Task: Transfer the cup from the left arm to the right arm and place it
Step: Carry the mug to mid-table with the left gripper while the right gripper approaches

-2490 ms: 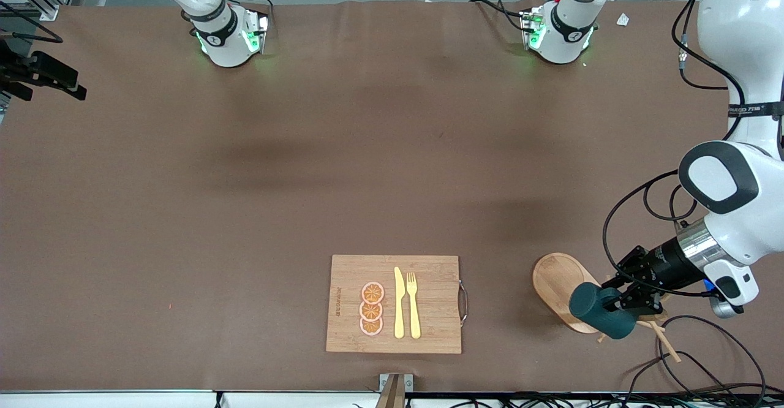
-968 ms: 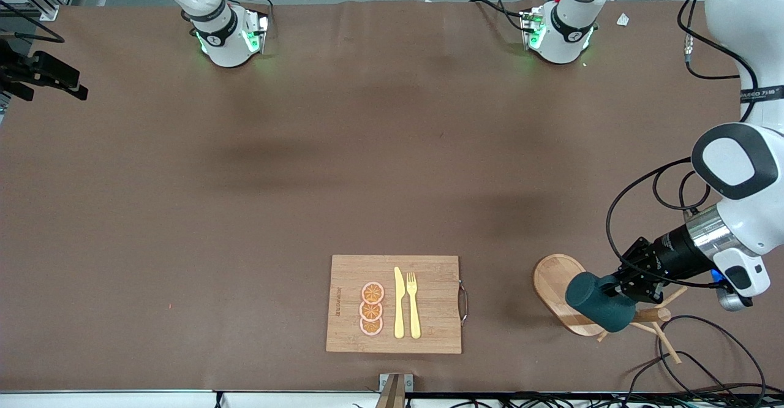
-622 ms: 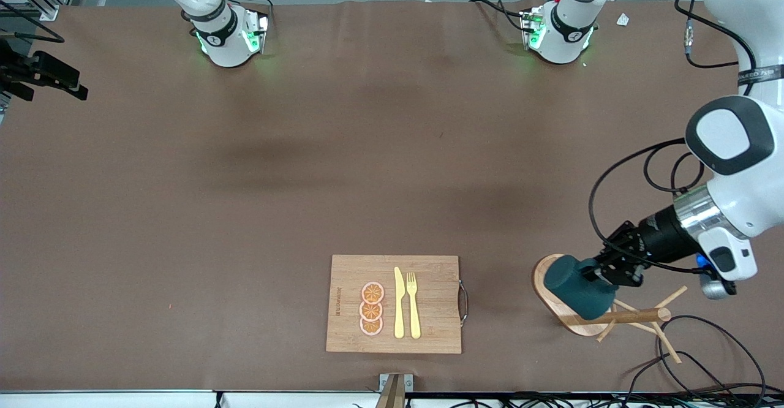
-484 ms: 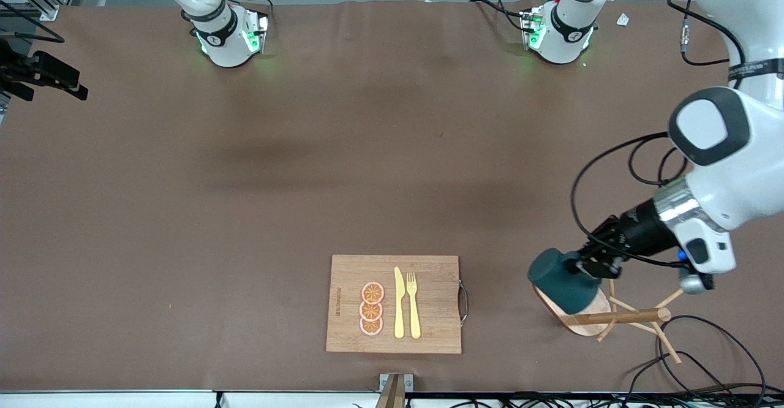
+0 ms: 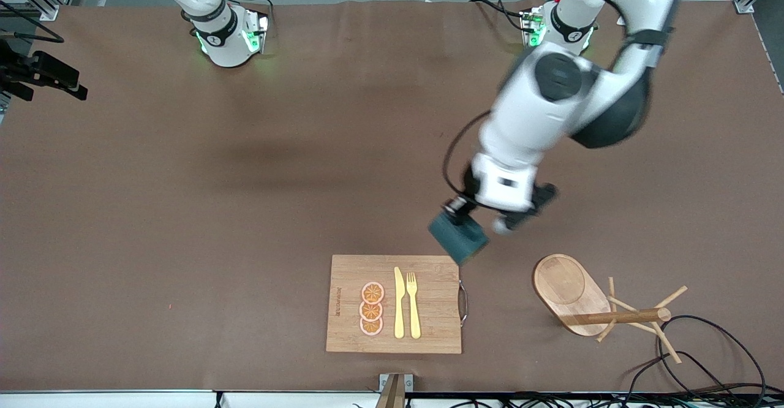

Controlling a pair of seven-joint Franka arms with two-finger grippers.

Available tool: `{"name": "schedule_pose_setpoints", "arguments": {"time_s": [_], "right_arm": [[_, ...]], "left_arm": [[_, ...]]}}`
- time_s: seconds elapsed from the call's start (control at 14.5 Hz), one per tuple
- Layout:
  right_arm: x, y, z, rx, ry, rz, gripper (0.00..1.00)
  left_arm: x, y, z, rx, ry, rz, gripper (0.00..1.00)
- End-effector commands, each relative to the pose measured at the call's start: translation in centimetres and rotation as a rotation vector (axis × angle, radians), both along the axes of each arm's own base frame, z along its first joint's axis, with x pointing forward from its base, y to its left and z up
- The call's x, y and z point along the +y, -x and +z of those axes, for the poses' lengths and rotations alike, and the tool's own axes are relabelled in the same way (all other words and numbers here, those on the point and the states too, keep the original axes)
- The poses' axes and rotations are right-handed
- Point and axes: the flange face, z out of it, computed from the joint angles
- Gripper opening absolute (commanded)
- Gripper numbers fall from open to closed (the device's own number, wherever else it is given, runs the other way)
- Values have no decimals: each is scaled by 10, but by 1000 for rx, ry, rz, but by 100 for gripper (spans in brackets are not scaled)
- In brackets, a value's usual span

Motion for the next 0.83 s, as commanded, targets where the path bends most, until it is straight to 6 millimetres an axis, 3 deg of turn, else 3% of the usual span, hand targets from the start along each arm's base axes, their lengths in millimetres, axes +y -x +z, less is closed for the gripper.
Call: {"name": "schedule_pose_setpoints", "arguments": {"time_s": [0.0,0.21,0.35,0.76], "right_arm": [[0,8,4,-5,7,-8,100],[-2,8,4,-5,7,-11,100],[-4,8,4,-3,7,-14,100],[-6,8,4,-3,7,-18,100]], "left_arm": [[-65,36,-21,-126,-96,-132,2],[-133,89,-75,-247,-267,-259,3],[-162,115,-119,-381,-394,-322,3],[-218,185,-206,-665,-551,-499,2]]}}
